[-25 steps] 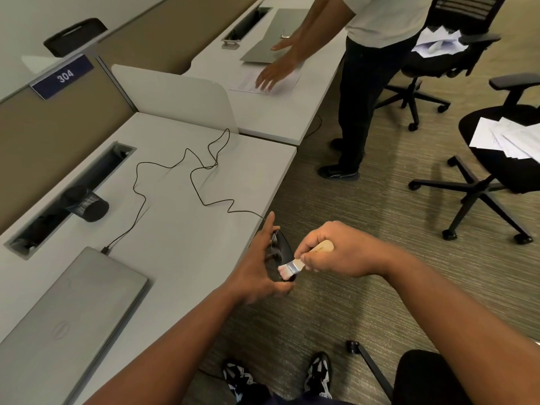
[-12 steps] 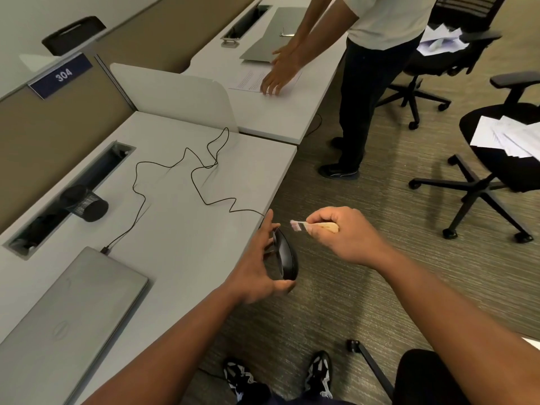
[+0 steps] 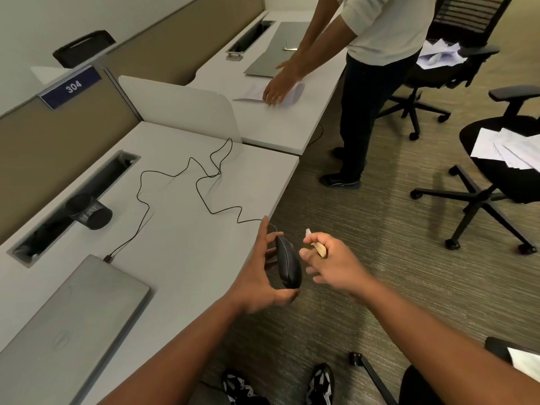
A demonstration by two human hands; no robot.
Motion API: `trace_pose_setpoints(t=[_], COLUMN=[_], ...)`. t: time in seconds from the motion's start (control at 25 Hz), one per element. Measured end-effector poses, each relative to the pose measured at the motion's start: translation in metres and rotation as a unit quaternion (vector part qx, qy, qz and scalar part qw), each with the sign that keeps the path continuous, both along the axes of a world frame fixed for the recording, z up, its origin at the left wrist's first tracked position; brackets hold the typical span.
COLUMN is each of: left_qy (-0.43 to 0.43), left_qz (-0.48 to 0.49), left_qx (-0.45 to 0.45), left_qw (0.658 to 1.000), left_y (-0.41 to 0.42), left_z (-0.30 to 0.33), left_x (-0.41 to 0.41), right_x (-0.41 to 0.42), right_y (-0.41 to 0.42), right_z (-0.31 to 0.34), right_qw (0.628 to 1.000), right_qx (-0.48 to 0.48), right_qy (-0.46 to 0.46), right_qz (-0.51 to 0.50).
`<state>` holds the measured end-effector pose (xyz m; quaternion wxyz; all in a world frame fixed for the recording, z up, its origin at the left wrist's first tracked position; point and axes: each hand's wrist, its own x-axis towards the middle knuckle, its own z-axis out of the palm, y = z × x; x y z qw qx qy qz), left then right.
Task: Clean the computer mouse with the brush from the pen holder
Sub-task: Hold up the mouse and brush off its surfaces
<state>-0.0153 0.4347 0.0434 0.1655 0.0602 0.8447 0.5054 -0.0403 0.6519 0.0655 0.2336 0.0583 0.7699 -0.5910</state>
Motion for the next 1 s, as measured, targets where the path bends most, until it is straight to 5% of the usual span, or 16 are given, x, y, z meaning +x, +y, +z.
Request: trace_pose_setpoints(t=[0.4,1.0], left_qy=[-0.03,-0.047], left_qz=[-0.008,0.02], left_qx=[0.019,0.048], left_qw=[0.999,0.998], left_y=[0.001,0.005], left_z=[-0.002,0.006], left_x=[0.005,0.005], right_x=[0.001,0.009], right_y=[-0.007,-0.009], right_z=[-0.01,-0.016], right_qw=[0.988,0.994], right_qx=[-0.126,-0.056], right_qy=[-0.074,-0.005], right_qz=[-0.058,-0.089])
